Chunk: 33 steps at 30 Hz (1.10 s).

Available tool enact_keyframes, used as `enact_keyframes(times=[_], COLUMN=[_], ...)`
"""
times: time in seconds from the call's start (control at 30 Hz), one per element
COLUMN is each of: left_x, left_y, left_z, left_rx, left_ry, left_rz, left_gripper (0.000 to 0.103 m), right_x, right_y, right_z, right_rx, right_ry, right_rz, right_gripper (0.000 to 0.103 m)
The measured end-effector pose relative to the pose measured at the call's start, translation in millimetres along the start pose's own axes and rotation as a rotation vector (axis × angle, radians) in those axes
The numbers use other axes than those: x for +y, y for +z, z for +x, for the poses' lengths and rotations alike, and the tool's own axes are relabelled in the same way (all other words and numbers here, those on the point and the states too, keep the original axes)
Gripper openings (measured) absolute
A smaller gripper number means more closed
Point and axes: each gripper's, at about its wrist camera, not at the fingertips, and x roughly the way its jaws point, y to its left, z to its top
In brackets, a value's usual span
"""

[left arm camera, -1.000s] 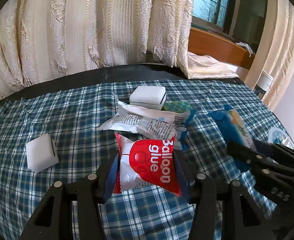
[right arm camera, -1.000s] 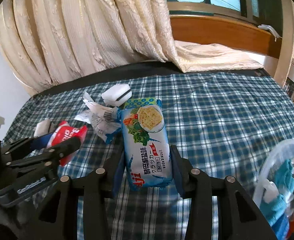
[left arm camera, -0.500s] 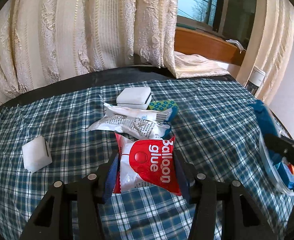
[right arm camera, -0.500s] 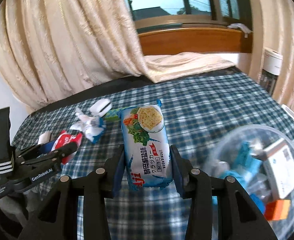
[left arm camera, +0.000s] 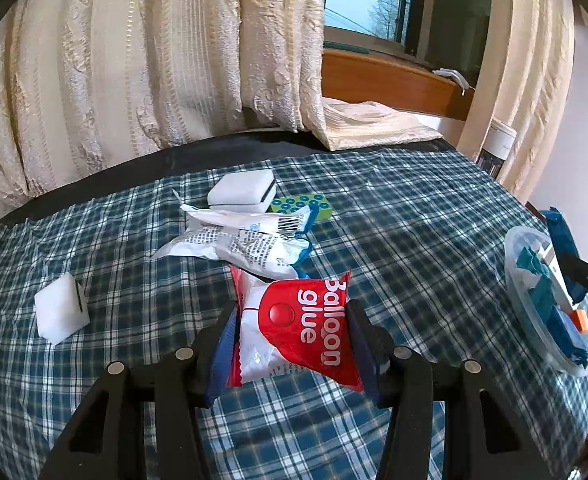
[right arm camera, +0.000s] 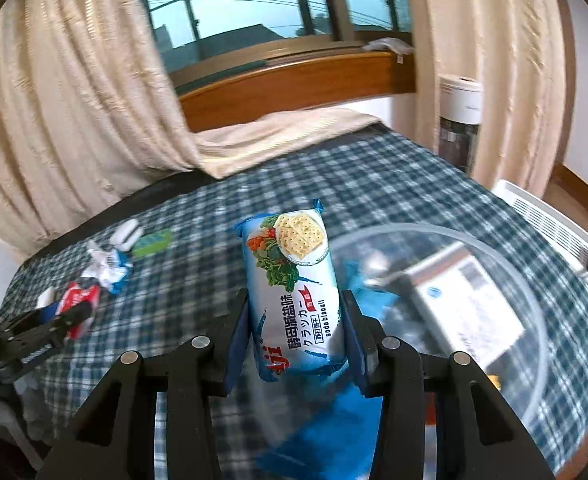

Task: Organize objects
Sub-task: 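Carry the cracker packet over the clear bowl with the right gripper and release it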

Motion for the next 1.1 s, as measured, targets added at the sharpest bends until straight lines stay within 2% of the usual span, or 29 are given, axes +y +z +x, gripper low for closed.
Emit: enact_keyframes(times=[0.23, 0.5, 1.1], left_x=[-5, -10, -15], left_y=[-2, -4, -6], left_z=[-1, 0, 1], left_rx=[0.000, 0.008, 0.010], left_ry=[-0.004, -0.009, -0.009], left_rz=[0.011, 0.027, 0.037], left_gripper=[0.055, 0.055, 0.055], right_x=[-33, -63, -71], right_y=[-1, -5, -4], right_z=[-6, 5, 3], right_rx=[-0.009, 0.019, 0.007], right_ry=[-0.072, -0.119, -0.131], right_rz=[0.044, 0.097, 0.107], right_gripper=[0.044, 0.044, 0.044])
